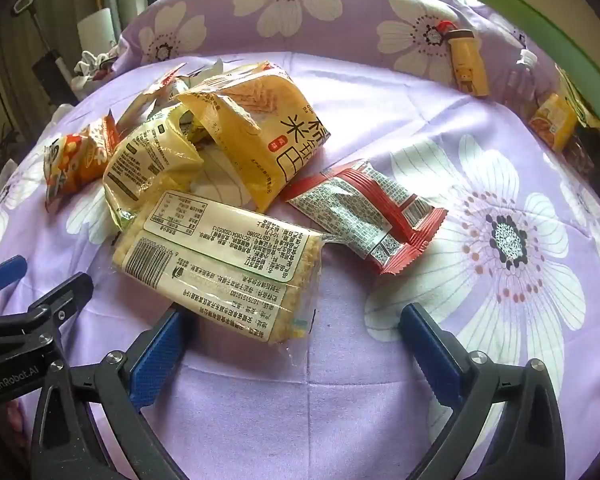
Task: Organize snacks
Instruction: 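Move the left tool toward the clear cracker pack in the snack pile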
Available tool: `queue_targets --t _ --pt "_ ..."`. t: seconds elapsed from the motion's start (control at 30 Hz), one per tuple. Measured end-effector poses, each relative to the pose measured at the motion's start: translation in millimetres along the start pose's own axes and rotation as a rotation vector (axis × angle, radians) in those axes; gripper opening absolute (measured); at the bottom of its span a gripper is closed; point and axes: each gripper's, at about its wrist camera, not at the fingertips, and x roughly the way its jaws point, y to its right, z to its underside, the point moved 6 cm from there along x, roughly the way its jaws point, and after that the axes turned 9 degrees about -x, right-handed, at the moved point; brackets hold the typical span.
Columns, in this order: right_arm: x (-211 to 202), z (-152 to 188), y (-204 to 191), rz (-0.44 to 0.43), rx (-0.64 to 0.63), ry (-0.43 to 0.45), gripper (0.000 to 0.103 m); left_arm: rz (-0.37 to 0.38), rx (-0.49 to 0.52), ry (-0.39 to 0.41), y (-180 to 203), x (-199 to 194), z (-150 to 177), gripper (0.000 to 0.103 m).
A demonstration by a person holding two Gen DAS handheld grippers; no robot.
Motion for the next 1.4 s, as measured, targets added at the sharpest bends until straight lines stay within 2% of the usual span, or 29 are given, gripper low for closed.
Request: queue_targets --t 1.4 --pt "-0.3 0.1 -0.3 -0.006 0.004 0.002 0.103 -0.006 0.002 0.006 0.0 -1.8 0.7 0.103"
